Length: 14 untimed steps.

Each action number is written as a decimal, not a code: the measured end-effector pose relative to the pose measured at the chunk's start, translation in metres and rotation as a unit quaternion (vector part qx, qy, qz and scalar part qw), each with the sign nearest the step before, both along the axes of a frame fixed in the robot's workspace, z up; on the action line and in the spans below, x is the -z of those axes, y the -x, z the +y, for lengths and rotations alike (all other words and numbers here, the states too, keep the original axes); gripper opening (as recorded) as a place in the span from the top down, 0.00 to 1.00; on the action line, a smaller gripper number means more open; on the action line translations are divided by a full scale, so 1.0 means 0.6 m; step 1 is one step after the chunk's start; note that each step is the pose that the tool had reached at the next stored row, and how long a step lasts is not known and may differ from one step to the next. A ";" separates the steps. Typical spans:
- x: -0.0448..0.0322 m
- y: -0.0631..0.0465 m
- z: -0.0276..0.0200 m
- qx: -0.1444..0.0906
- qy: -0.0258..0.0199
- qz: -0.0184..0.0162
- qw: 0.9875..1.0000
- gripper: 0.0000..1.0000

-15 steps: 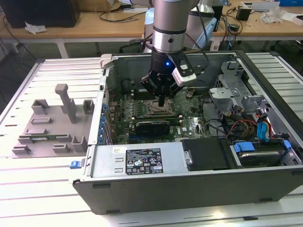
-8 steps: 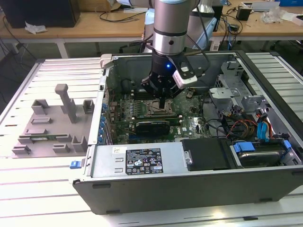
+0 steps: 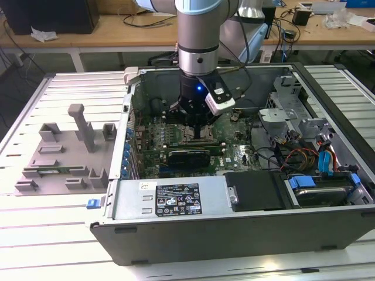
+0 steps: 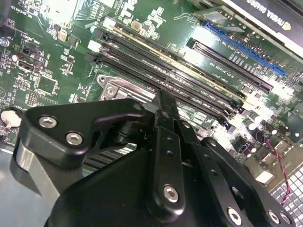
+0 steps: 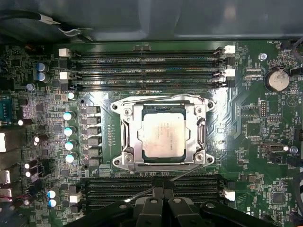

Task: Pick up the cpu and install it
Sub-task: 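Install the second cpu locking lever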

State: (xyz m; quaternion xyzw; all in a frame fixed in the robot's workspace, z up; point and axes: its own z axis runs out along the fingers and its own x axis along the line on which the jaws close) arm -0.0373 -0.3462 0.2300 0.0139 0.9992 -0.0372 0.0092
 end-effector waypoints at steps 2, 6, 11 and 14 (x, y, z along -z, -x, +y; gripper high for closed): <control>0.006 0.002 -0.0001 0.000 0.000 -0.001 1.000 0.89; 0.006 0.002 -0.0001 0.000 0.000 -0.001 1.000 0.89; 0.008 0.011 -0.0092 0.000 -0.015 -0.003 1.000 0.89; 0.009 0.014 -0.0269 0.000 -0.043 -0.003 0.999 0.89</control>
